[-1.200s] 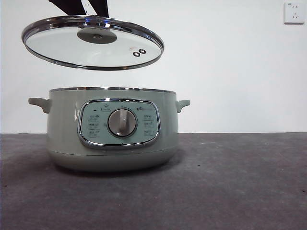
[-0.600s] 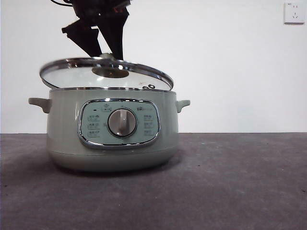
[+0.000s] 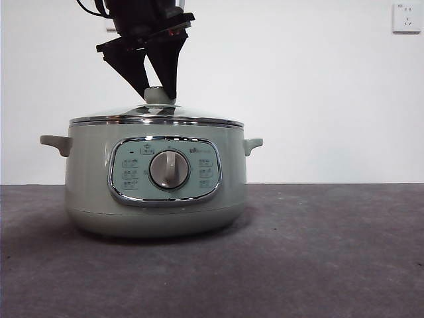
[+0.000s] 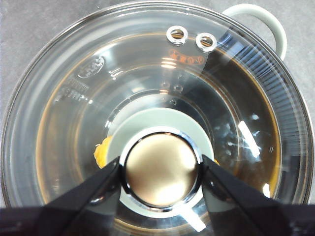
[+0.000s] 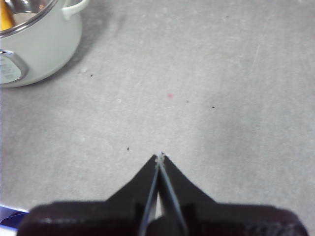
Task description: Pick up the corn,open the lid,put the corn in the pot,close the lid
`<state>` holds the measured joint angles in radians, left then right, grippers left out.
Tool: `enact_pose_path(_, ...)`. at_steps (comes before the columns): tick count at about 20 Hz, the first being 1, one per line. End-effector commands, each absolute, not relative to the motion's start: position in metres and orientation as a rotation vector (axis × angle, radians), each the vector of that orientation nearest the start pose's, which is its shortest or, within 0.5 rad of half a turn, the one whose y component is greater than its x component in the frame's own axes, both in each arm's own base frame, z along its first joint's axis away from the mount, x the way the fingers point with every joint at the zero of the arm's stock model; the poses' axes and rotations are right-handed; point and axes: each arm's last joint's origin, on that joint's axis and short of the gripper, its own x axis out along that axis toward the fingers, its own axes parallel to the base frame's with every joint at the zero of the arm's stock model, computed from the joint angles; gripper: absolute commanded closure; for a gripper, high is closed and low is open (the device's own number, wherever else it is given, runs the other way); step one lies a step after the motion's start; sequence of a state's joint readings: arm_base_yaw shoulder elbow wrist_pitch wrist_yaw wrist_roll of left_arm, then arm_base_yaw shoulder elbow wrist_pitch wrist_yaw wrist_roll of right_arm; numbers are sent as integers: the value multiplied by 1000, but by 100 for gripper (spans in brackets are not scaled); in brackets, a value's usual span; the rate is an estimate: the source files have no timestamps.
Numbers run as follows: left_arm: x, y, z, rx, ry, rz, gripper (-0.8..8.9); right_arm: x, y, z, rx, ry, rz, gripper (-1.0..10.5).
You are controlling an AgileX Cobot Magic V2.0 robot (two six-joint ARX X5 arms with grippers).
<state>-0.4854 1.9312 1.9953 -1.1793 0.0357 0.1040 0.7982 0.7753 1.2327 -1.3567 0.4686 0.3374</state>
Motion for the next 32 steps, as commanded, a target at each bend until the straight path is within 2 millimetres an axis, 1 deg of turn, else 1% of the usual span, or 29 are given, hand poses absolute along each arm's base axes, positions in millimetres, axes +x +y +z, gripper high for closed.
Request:
enact_pose_path(1,357,-195,313,371,1155,-529,822,67,49,374,-225,777,160,957)
enact_pose_path(3,356,-196,313,371,1157,-531,810,67,49,374,-225,777,159,957)
enact_pose_path(4,356,-196,313,371,1155,-531,747,67,49,374,-226,777,159,957)
enact_pose_path(5,356,-196,313,371,1155,-530,591,67,49,374,-225,777,159,957)
enact_pose_path(6,356,-196,313,366,1152,-528,393,67,49,374,-226,778,159,957)
enact_pose_path(7,355,-195,316,362,1147,-527,232,67,49,374,-226,778,159,957)
enact_pose_path(8,353,-194,319,361,1139,-527,176,67,49,374,-226,778,160,957)
enact_pose_path(11,344,-187,341,344,1072,-527,179,67,49,374,-226,778,160,957)
enact_pose_path(13,332,-181,363,329,1004,-530,179,67,49,374,-225,778,160,957)
enact_pose_path(15,314,-171,388,314,932,-534,179,67,49,374,-225,778,160,957)
enact_pose_path(17,291,-159,414,299,870,-535,185,67,49,374,-226,778,159,956)
enact_pose_path(18,278,-152,426,294,850,-536,217,67,49,374,-226,778,159,946)
enact_pose_path(19,263,-144,436,292,836,-537,314,67,49,374,-226,778,159,946)
enact_pose_path(21,234,-129,453,293,824,-541,669,67,49,374,-226,777,160,946)
enact_pose_path(22,221,-121,462,288,796,-543,817,67,49,374,-226,778,160,946)
enact_pose_path(24,195,-107,480,249,721,-536,815,67,49,374,-226,778,160,946)
enact_pose_path(26,174,-96,492,235,659,-538,815,67,49,374,-226,778,160,946)
enact_pose_path(28,159,-87,499,225,616,-538,815,67,50,374,-227,779,159,946)
enact_pose_path(30,150,-83,503,219,590,-539,815,67,50,374,-227,779,159,946)
enact_pose_path(32,147,-81,504,218,583,-539,815,67,50,374,-227,779,159,946)
